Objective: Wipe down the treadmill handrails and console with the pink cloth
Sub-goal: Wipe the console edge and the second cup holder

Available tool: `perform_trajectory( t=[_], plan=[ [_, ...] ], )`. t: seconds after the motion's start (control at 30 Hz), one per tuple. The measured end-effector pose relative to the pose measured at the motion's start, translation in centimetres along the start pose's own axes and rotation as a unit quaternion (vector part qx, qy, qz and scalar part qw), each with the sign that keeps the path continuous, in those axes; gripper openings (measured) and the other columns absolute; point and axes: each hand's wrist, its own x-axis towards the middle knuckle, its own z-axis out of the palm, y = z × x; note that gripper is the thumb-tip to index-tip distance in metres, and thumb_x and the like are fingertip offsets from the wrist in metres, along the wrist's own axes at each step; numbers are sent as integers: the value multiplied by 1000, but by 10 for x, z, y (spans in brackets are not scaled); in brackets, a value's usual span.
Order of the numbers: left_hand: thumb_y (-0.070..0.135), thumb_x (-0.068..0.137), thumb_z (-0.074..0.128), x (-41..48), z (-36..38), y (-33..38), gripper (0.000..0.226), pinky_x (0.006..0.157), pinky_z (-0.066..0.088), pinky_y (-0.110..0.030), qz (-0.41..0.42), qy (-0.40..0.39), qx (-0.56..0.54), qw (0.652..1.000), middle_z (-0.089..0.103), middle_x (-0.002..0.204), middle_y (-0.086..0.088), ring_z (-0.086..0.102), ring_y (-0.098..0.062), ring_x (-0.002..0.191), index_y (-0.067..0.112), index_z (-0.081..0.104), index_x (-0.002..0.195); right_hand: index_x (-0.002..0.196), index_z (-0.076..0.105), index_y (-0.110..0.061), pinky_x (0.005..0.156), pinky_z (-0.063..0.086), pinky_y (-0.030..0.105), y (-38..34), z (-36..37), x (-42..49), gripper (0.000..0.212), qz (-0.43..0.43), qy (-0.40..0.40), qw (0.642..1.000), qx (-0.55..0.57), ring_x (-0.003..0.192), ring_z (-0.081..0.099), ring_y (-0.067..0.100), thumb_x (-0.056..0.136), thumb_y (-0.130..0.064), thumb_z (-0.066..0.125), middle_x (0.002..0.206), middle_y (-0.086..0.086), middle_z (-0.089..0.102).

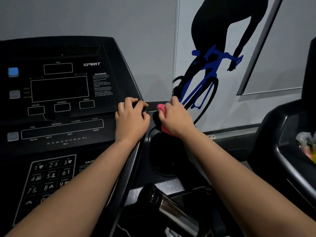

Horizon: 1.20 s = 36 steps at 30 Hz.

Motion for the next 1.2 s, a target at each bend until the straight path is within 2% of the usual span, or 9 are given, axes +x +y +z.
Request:
perform_trajectory(
  t=[0.1,0.23,0.33,0.5,0.63,0.73,0.83,1.0,1.2],
  plan=[
    [21,85,55,1,0,-2,26,98,34,-42,0,0,-4,1000,47,124,-2,41,-25,114,24,65,108,125,48,-10,79,45,45,5,34,9,37,-60,-5,997,-56,101,46,37,92,-27,47,119,17,44],
    [22,85,54,2,-1,-1,25,100,32,-42,-4,-4,-3,1000,46,124,-1,40,-24,115,25,64,108,116,52,-11,55,45,39,24,54,-7,34,-189,28,979,-69,75,51,35,87,-28,49,97,18,55],
    [21,86,54,2,0,-1,25,99,33,-43,-3,-3,1,1000,45,124,-2,40,-25,114,24,64,108,120,51,-12,64,50,42,39,54,-25,41,-249,-56,959,-120,87,52,38,82,-20,62,109,19,53],
    [20,87,53,-1,0,-1,26,100,32,-42,0,-8,2,1000,45,126,-2,39,-24,115,24,63,110,133,38,-18,86,45,45,34,34,-36,50,-78,-140,975,-153,116,45,34,89,-31,57,132,12,40],
    [21,87,53,0,0,0,26,97,34,-42,1,-4,12,1000,46,125,-3,40,-24,114,23,63,110,118,44,-9,77,50,44,45,20,-18,43,60,44,996,-45,98,53,36,97,-46,39,116,15,51],
    [21,85,53,1,1,0,25,95,36,-42,1,0,20,1000,47,123,-4,41,-26,112,22,64,108,122,48,-11,79,45,43,41,16,3,37,65,153,985,37,98,50,37,97,-38,46,114,17,50],
    [20,84,54,0,2,0,25,92,37,-43,-1,7,25,1000,48,122,-4,43,-27,110,22,64,107,128,48,-16,87,43,44,24,34,9,39,37,83,995,36,104,45,37,93,-31,50,119,18,46],
    [21,84,53,0,2,1,26,94,35,-42,-3,2,21,1000,47,123,-3,41,-26,112,23,64,108,119,55,-5,73,44,45,-16,78,-26,41,-23,58,997,48,89,49,39,85,-27,47,106,21,52],
    [19,84,53,-1,2,1,26,93,36,-44,3,1,27,1000,47,123,-5,42,-27,111,21,64,108,118,48,-10,90,40,40,-2,65,-47,32,-65,-158,974,149,106,48,34,89,-21,52,116,13,43]
  ],
)
